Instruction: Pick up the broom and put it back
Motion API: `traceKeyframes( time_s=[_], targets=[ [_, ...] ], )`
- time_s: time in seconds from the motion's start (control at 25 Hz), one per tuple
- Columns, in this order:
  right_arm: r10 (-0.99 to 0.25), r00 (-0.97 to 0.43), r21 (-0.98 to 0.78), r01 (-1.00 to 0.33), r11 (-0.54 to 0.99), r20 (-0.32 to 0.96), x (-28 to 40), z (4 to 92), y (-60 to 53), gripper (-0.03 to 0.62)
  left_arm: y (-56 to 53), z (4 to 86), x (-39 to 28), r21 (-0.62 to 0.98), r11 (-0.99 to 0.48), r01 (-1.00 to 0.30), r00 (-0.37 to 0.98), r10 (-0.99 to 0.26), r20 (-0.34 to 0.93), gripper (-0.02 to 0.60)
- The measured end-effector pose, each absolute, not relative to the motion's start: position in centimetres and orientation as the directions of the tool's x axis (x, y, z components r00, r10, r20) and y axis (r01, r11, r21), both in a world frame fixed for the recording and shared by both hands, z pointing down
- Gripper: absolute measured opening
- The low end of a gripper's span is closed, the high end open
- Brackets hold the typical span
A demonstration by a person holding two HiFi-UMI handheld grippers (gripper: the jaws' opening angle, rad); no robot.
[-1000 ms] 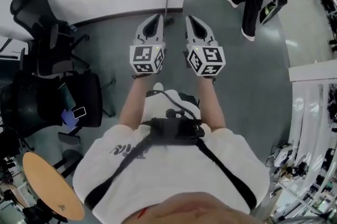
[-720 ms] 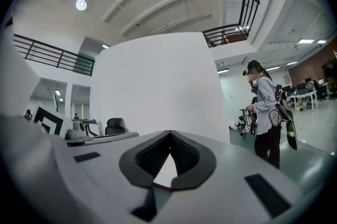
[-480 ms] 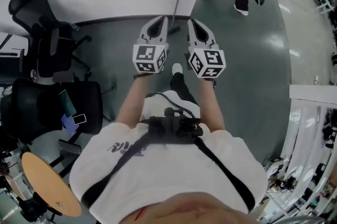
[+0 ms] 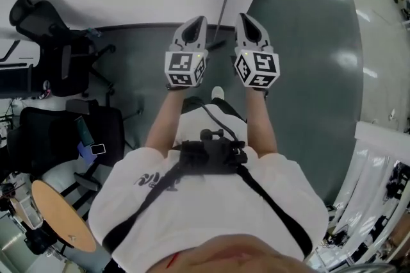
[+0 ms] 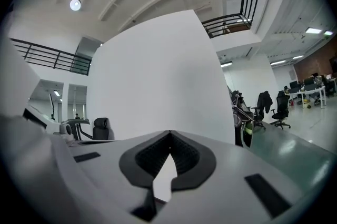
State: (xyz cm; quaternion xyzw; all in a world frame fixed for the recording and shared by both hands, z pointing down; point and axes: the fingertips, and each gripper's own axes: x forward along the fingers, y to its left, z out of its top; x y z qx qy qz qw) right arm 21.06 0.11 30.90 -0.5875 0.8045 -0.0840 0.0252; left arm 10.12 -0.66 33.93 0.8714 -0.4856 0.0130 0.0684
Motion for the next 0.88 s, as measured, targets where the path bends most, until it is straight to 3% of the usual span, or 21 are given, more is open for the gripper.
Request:
traceKeyframes(
  time_s=[0.28,0.88],
  targets=[
    [-0.937,-0.310,-0.192,-0.941,0.278,0.161,19.9,35.9,-5.1,0.003,-5.8,37.9,9.4,0.137,-0.519,-0.844,0.535,-0.829,0.161,0.008],
    [-0.941,-0.115,-0.209,-0.977,0.049,0.317,20.1,45.9,-10.5,0.003,-13.4,46.2,6.8,0.162,-0.642,-0.749,0.660,-0.702,0.268,0.008]
  ],
)
